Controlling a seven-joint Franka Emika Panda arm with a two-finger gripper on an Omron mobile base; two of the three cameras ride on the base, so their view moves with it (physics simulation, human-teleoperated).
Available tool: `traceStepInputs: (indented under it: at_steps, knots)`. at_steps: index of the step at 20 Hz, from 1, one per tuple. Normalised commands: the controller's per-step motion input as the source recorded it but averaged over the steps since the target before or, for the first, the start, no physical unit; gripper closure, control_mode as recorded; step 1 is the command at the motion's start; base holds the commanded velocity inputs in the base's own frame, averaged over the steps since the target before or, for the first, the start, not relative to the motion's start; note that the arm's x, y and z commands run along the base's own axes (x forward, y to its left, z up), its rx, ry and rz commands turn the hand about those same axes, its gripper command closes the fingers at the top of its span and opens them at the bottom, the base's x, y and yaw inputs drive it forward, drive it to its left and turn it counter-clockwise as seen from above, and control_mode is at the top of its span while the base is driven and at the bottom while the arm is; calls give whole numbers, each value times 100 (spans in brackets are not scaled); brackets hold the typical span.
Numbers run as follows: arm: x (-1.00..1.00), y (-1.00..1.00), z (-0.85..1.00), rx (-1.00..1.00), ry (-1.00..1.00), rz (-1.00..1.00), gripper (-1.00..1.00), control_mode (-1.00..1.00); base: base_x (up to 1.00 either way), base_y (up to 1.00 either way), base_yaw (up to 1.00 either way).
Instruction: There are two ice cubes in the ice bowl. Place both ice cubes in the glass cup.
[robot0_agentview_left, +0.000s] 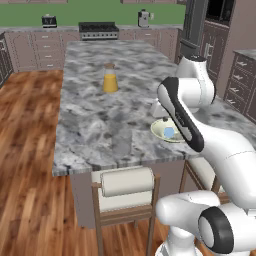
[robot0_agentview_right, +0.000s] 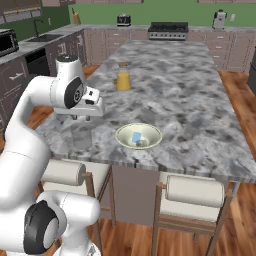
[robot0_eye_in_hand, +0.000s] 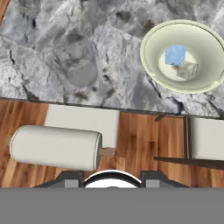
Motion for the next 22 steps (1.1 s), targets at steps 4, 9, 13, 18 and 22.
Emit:
traceStepInputs:
  at_steps: [4,9,13,18,22]
  knots:
    - [-1,-55,-14,1,6,-4,-100,-100,0,0,0]
    - [0,-100,-15,3,1,-3,-100,-100,0,0,0]
    - [17,-52,-10,0,0,0,-100,-100,0,0,0]
    - [47,-24,-23,0,9,2,-100,-100,0,0,0]
    - [65,-7,-31,-3,15,4,-100,-100,0,0,0]
